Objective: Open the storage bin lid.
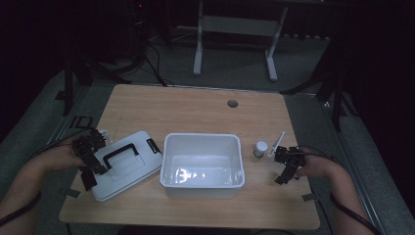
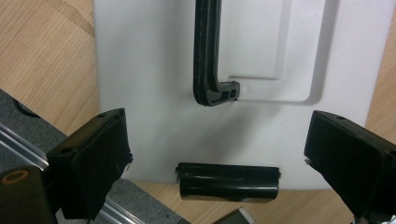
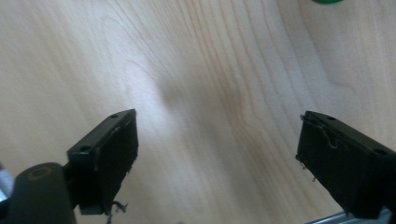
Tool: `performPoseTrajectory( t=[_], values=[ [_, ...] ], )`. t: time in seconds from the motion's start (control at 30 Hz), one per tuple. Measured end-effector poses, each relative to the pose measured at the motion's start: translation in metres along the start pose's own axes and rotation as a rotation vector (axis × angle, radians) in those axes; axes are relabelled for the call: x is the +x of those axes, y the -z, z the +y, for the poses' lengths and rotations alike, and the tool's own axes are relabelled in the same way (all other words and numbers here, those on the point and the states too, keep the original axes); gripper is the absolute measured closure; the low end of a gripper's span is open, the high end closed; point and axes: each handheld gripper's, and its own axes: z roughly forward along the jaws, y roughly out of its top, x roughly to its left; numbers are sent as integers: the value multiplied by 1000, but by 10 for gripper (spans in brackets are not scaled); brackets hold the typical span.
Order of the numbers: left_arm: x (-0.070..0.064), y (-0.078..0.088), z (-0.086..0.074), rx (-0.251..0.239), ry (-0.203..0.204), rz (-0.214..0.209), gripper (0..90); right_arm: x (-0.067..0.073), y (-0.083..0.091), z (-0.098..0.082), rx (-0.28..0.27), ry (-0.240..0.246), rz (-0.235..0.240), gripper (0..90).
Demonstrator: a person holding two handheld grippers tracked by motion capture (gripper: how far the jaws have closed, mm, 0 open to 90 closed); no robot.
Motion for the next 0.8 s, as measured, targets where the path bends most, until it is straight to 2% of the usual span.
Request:
performPoseTrajectory(
  t=[0.13, 0.2, 0.27, 0.3, 0.33, 0.4, 0.43, 0.6, 0.8],
  values=[
    [0, -2, -1, 9, 4, 0, 62, 2, 1, 6, 24, 14, -48, 129],
    [0, -2, 0, 13, -1, -2, 62, 2, 1, 14, 50, 28, -51, 129],
    [-1, -1, 0, 15, -1, -5, 62, 2, 2, 16, 54, 41, -59, 129],
    [-1, -1, 1, 14, -2, -6, 62, 1, 3, 22, 47, 70, -70, 149],
    [-1, -1, 1, 15, -3, -9, 62, 1, 3, 22, 47, 70, -70, 149],
    [-1, -2, 2, 21, -6, -11, 62, -2, 4, 27, 45, 95, -78, 155],
    [-1, -2, 3, 21, -6, -11, 62, -6, 5, 33, 50, 114, -97, 190],
    [-2, -2, 4, 21, -13, -14, 62, -17, 10, 46, 48, 144, -136, 237],
    [-2, -4, 5, 27, -11, -21, 62, -27, 15, 62, 31, 154, -168, 276]
  ],
)
